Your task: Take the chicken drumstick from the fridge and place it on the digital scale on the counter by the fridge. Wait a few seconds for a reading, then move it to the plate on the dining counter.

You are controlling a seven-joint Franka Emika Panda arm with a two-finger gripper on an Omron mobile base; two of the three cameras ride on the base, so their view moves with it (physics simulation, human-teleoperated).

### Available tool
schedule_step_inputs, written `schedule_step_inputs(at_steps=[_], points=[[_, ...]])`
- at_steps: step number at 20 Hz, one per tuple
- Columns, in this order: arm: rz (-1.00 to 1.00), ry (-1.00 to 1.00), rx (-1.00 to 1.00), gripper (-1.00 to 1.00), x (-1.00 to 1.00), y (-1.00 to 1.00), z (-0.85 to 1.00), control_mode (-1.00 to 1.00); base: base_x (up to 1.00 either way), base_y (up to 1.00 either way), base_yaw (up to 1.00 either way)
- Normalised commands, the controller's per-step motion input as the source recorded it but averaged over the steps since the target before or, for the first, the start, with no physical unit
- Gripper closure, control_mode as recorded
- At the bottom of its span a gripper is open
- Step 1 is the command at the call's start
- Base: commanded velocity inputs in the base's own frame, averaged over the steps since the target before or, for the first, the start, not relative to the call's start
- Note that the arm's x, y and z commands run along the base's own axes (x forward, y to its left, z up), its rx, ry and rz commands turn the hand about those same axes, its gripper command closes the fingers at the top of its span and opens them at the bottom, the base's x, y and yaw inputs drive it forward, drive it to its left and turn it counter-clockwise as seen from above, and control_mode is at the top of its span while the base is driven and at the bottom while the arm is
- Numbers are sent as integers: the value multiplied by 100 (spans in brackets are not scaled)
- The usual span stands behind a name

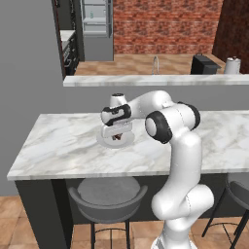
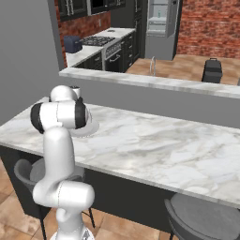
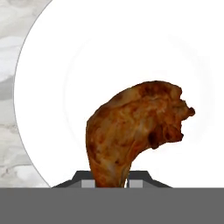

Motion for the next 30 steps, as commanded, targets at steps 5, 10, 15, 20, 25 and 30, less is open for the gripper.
schedule_step_inputs(at_steps=[5,10,15,20,25,30], points=[[0,0,0,100,6,2,-8,-100,0,0,0],[0,0,0,100,6,2,-2,-100,0,0,0],[0,0,0,100,11,15,-4,-100,0,0,0],[0,0,0,100,40,11,-20,-100,0,0,0],[0,0,0,100,6,7,0,-100,0,0,0],[0,0,0,-100,11,4,0,-100,0,0,0]])
